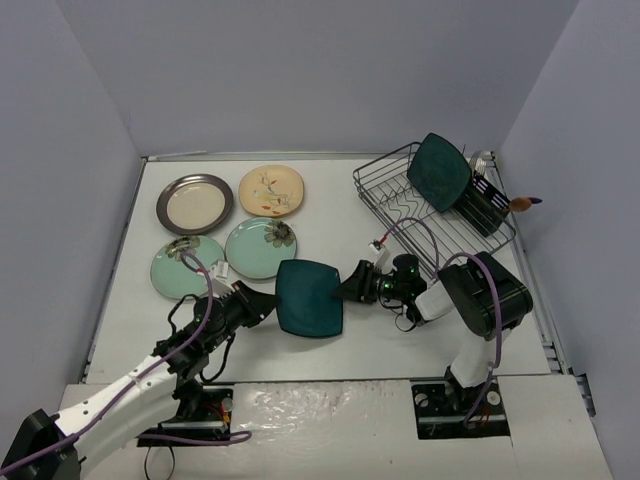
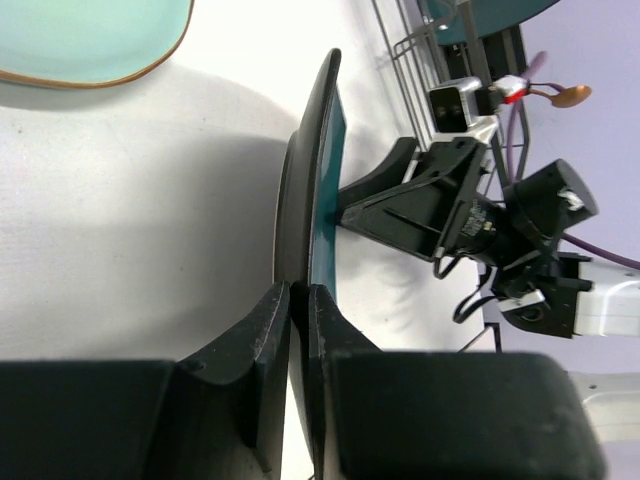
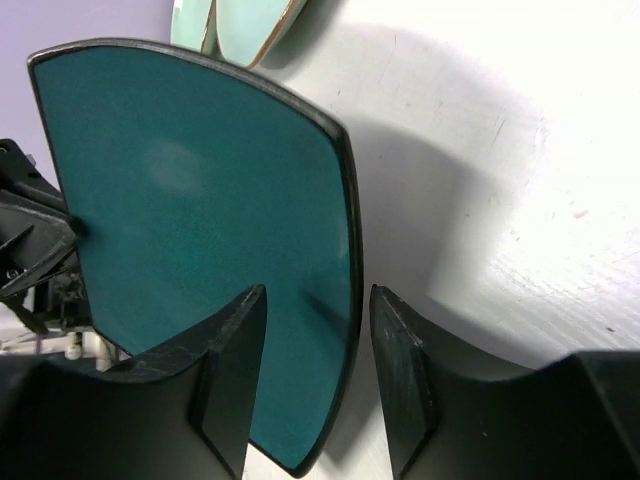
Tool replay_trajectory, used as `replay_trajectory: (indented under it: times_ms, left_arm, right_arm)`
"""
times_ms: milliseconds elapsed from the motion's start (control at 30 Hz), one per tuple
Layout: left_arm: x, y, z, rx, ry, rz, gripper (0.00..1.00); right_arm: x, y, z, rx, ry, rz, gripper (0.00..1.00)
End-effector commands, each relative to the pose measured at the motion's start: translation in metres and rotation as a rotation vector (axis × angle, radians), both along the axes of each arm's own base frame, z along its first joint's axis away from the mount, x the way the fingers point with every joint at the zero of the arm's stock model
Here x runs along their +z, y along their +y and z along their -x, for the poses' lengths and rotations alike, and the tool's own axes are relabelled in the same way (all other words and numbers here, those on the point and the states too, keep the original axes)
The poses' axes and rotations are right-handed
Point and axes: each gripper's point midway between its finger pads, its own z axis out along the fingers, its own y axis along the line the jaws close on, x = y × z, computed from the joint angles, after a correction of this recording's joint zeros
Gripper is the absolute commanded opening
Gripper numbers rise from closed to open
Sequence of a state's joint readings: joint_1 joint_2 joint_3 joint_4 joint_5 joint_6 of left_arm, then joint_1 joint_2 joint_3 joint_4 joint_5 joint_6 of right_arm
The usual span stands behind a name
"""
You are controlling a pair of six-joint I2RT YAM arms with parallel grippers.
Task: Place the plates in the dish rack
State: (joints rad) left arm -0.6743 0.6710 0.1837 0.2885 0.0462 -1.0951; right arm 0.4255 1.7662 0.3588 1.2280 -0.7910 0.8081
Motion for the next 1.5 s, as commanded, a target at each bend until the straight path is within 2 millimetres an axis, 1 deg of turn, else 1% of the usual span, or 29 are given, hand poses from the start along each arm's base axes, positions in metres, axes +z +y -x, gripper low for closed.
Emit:
replay_trajectory:
  times_ms: [0,167,300,400,633,767,900,1100,1200,1467]
  left_arm:
    - [0.109,-0.011,-0.005,-0.018,-0.252,0.238,0.00]
    - [0.112,-0.009,-0.006,-0.010,-0.253,0.234,0.00]
    - [0.111,-0.012,-0.007,-0.014,-0.246,0.248,0.00]
    - [0.112,-0.014,-0.009,-0.015,-0.251,0.259,0.00]
    - [0.121,-0.012,-0.012,0.001,-0.272,0.273,0.00]
    - [0.129,-0.011,-0.011,0.004,-0.293,0.286,0.00]
    - [0.135,-0.009,-0.010,0.010,-0.307,0.297,0.00]
    - [0.137,-0.008,-0.008,0.010,-0.311,0.306,0.00]
    - [0.141,-0.005,-0.007,0.016,-0.316,0.302,0.00]
    - [0.146,-0.002,-0.006,0.021,-0.327,0.294,0.00]
  right_arm:
    - [0.052,0.015,-0.010,0.068,-0.254,-0.154,0.46]
    - [0.047,0.015,-0.008,0.073,-0.252,-0.162,0.51]
    - [0.047,0.017,-0.006,0.088,-0.258,-0.175,0.61]
    - [0.050,0.020,-0.002,0.115,-0.268,-0.192,0.66]
    - [0.053,0.027,0.007,0.172,-0.277,-0.208,0.69]
    - [0.047,0.030,0.009,0.184,-0.264,-0.205,0.70]
    - [0.047,0.034,0.011,0.198,-0.262,-0.209,0.71]
    - [0.040,0.034,0.011,0.185,-0.247,-0.197,0.73]
    - [0.034,0.032,0.009,0.167,-0.236,-0.185,0.75]
    - [0.028,0.031,0.005,0.144,-0.226,-0.171,0.80]
